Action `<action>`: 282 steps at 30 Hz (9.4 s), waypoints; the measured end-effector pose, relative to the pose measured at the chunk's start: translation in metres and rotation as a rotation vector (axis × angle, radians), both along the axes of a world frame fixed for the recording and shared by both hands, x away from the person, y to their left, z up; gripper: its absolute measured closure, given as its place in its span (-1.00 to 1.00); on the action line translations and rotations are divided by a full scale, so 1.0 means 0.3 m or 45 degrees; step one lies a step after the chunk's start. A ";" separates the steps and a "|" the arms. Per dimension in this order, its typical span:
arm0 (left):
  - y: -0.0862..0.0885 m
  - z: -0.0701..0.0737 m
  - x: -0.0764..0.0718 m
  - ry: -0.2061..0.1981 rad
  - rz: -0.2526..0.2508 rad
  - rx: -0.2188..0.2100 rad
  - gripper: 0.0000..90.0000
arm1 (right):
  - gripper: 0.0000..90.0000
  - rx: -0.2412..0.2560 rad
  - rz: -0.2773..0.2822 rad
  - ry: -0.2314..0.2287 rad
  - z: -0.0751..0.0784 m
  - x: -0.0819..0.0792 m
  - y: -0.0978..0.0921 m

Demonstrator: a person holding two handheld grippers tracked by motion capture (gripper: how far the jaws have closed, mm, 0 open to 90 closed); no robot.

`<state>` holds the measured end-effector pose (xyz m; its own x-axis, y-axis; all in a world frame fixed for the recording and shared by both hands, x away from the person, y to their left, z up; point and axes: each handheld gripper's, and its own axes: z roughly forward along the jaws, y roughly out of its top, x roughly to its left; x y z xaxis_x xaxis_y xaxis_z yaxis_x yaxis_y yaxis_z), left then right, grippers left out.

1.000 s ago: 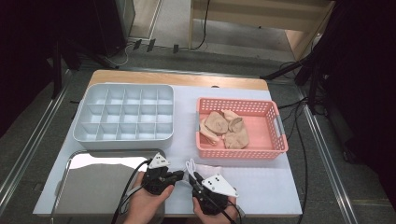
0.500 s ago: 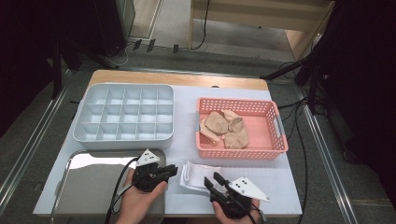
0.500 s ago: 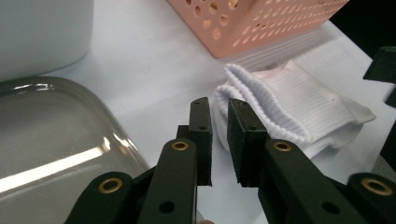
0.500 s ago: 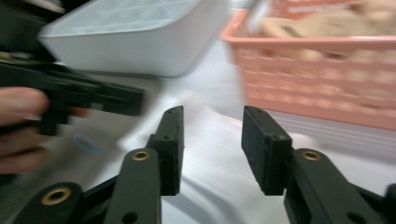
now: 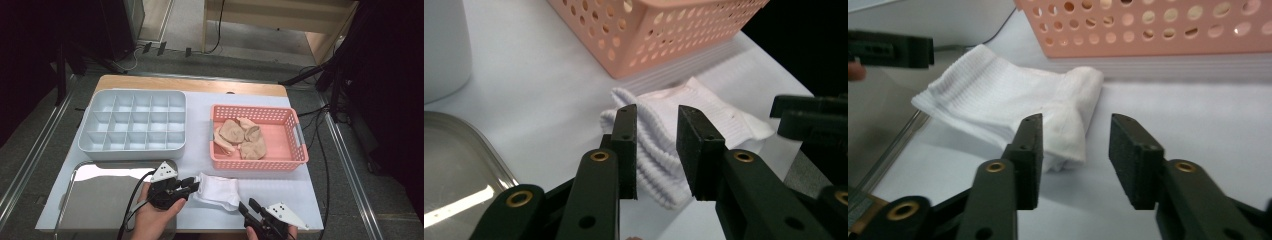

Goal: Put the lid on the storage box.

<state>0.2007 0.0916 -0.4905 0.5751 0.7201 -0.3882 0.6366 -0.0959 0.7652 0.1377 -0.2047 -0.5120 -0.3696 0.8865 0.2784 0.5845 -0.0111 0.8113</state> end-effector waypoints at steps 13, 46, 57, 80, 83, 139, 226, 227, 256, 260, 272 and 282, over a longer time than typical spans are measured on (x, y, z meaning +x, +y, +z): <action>-0.085 -0.032 -0.009 -0.025 -0.015 0.196 0.52 | 0.09 -0.122 0.020 0.046 -0.066 0.015 0.078; 0.016 -0.061 -0.009 0.148 -0.142 0.009 0.82 | 0.21 -0.163 0.028 -0.055 -0.032 -0.003 0.044; 0.087 -0.048 0.016 0.131 -0.082 -0.025 0.67 | 0.52 -0.012 0.139 -0.084 0.026 -0.003 0.131; 0.131 -0.045 0.018 0.108 -0.017 -0.019 0.71 | 0.82 -0.043 0.101 -0.005 -0.019 0.108 0.404; 0.131 -0.045 0.019 0.107 -0.019 -0.018 0.72 | 0.88 -0.025 0.116 -0.021 -0.006 0.096 0.391; 0.043 -0.041 0.009 0.089 -0.054 -0.035 0.60 | 0.19 0.005 -0.081 -0.045 0.009 0.071 0.076; -0.072 0.005 0.033 -0.023 0.059 0.170 0.62 | 0.82 0.032 -0.003 -0.022 -0.020 0.098 0.035; -0.069 0.009 0.028 -0.026 0.053 0.156 0.63 | 0.83 0.030 -0.003 -0.022 -0.020 0.098 0.036; -0.267 -0.055 0.056 0.020 -0.049 0.299 0.78 | 0.82 0.032 -0.014 -0.029 -0.022 0.091 0.044; -0.291 -0.078 0.078 0.033 -0.052 0.344 0.83 | 0.83 0.047 -0.010 -0.047 -0.013 0.086 0.048; -0.195 -0.018 0.050 -0.040 -0.043 0.213 0.49 | 0.83 0.039 0.008 -0.084 0.007 0.077 0.080; -0.027 -0.022 0.016 -0.024 0.022 0.131 0.48 | 0.82 -0.042 0.069 -0.145 0.029 0.066 0.160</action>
<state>0.2056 0.0834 -0.4972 0.5687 0.7656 -0.3009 0.6242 -0.1634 0.7640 0.1575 -0.1566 -0.5034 -0.4449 0.8722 0.2030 0.4878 0.0459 0.8718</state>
